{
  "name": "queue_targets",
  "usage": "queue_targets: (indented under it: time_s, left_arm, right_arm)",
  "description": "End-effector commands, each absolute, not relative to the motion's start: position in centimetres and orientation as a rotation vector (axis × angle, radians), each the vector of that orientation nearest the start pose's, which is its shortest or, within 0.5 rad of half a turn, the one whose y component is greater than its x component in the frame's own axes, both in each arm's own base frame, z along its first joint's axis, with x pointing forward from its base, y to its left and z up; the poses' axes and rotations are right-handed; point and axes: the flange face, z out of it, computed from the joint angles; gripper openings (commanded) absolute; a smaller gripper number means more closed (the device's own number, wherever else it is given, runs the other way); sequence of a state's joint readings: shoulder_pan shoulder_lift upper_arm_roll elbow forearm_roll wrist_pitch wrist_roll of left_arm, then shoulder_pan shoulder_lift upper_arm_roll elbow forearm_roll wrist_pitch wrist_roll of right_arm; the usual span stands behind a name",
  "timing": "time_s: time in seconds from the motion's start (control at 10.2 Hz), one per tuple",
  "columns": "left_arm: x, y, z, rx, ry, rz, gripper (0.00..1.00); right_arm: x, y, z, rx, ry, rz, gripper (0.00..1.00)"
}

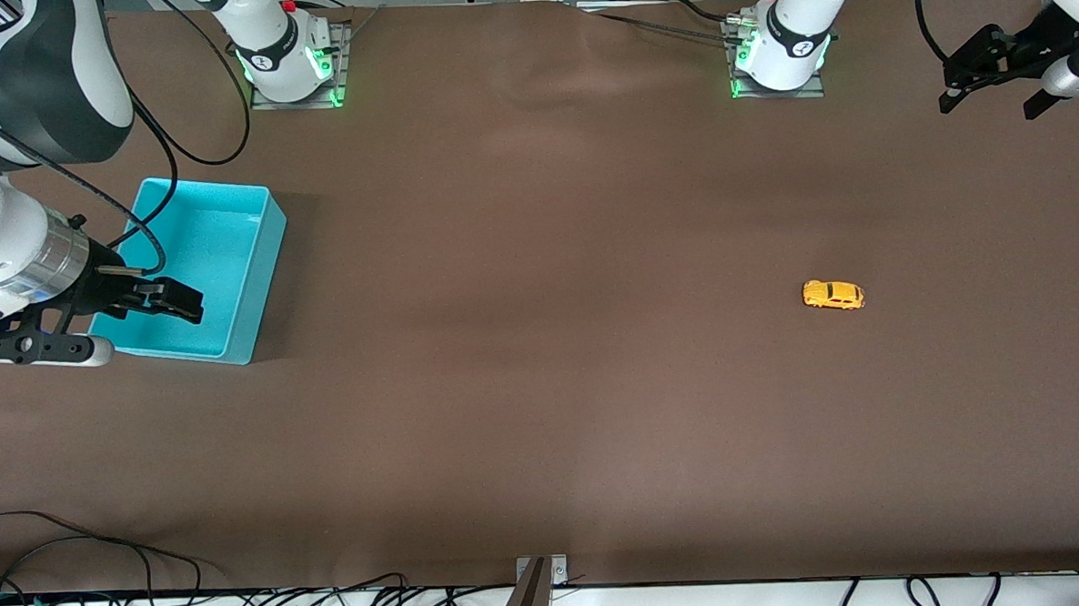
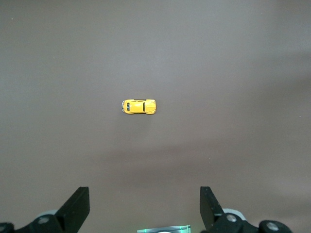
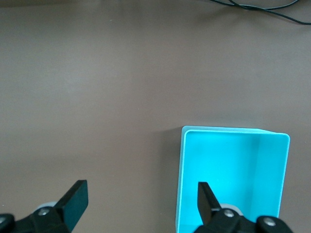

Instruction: Wind up and store yellow beetle car

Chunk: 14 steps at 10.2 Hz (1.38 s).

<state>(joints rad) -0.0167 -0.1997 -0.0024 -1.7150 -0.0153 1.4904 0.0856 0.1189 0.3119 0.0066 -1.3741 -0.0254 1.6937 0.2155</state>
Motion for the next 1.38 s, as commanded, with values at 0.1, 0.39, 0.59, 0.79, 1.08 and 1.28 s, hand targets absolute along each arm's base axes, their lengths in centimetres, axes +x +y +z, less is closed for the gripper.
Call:
queue_targets:
  time_s: [0.1,0.39,0.59,0.79,1.08,1.28]
  left_arm:
    - [48.6,-1.0,66.1,-3.156,0.158,0.04,1.0]
    - [49.6,-1.3,66.5,-3.155,0.167,0.016,1.0]
    - [51.6,-1.8,65.8,-3.154,0.177,0.033,1.0]
    - [52.0,-1.1,65.6,-3.16,0.158,0.038,1.0]
    - [54.6,0.6,60.8,-3.153,0.107,0.175,1.0]
    - [56.3,1.6,56.3,-3.088,0.105,0.279,1.0]
  right_arm:
    - [64.4,7.4,54.1,-3.139,0.13,-0.02,1.0]
    - [64.4,7.2,54.0,-3.129,0.136,-0.012,1.0]
    - [64.1,7.2,53.7,-3.129,0.139,0.002,1.0]
    - [64.0,7.2,53.5,-3.13,0.139,0.009,1.0]
    - [64.1,7.2,53.5,-3.13,0.139,0.007,1.0]
    - [64.1,7.2,53.6,-3.118,0.143,0.0,1.0]
